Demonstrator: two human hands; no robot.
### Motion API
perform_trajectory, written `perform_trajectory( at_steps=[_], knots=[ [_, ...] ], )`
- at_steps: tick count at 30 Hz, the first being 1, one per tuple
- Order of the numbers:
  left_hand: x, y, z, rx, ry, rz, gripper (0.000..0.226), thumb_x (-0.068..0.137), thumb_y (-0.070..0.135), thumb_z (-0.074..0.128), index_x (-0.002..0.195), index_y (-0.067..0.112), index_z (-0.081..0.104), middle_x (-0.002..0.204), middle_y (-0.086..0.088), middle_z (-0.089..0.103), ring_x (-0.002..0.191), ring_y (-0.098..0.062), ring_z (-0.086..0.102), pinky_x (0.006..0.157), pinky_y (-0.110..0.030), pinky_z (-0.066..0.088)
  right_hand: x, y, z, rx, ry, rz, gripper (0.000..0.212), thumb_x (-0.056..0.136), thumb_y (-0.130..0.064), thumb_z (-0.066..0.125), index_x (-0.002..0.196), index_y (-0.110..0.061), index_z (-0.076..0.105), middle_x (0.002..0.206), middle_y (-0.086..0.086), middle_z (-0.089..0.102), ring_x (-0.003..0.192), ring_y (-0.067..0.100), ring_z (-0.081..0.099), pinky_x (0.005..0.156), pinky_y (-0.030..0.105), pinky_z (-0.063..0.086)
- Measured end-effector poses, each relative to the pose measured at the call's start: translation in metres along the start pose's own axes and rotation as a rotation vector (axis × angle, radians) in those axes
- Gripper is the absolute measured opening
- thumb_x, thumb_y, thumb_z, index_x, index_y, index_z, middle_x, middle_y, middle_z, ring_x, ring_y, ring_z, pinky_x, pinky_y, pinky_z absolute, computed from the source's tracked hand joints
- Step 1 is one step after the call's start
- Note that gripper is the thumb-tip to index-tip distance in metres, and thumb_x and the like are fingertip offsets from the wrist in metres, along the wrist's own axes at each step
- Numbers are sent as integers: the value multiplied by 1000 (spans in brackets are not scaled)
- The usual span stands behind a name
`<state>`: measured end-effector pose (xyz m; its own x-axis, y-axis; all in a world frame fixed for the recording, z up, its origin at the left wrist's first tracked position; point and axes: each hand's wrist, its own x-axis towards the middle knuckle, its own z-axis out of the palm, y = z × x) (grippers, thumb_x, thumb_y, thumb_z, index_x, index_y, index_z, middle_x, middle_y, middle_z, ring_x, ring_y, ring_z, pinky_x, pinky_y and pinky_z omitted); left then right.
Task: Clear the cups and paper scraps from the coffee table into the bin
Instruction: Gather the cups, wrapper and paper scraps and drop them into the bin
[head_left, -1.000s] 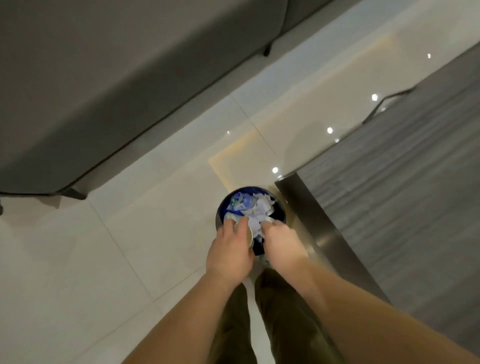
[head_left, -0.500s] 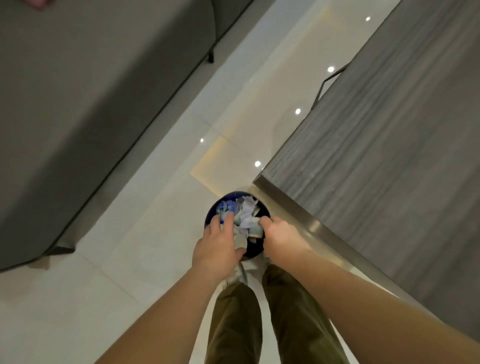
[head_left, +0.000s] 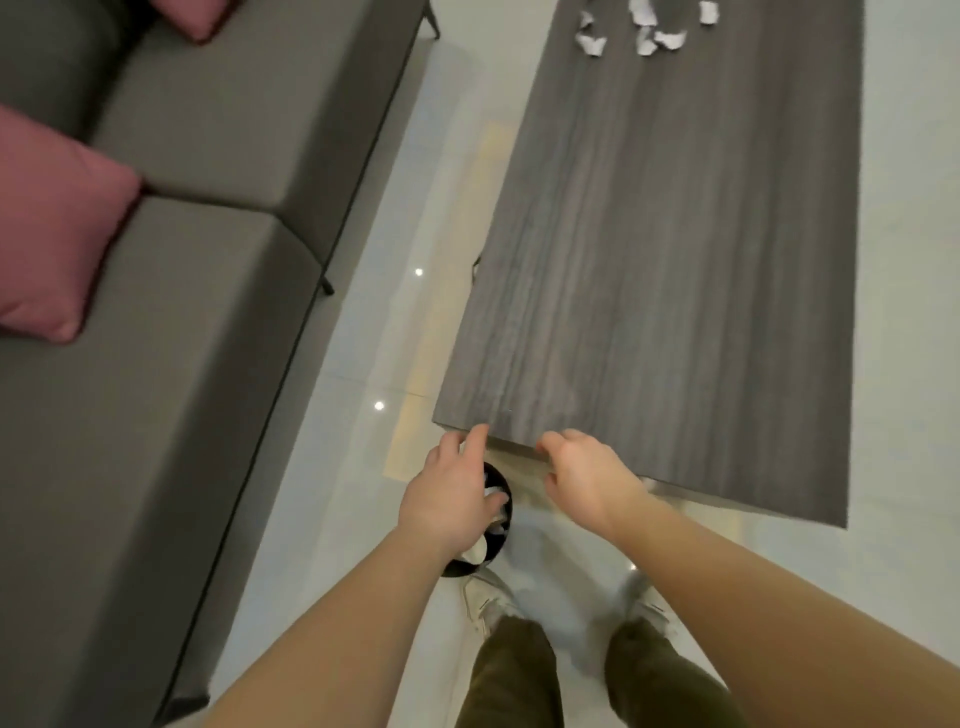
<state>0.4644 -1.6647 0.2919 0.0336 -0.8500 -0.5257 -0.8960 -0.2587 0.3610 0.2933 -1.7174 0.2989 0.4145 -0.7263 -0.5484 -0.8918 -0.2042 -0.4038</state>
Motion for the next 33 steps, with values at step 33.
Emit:
perform_trajectory(
  at_steps=[33],
  knots=[
    [48,476,128,178,-173,225,67,88,44,62,143,33,26,135,-2,42,116,-24,51,92,-41,49,-217,451,-145,57,179,284,40,92,-30,54,131,-25,50,124,2,54,101,24,60,74,32,47]
  ],
)
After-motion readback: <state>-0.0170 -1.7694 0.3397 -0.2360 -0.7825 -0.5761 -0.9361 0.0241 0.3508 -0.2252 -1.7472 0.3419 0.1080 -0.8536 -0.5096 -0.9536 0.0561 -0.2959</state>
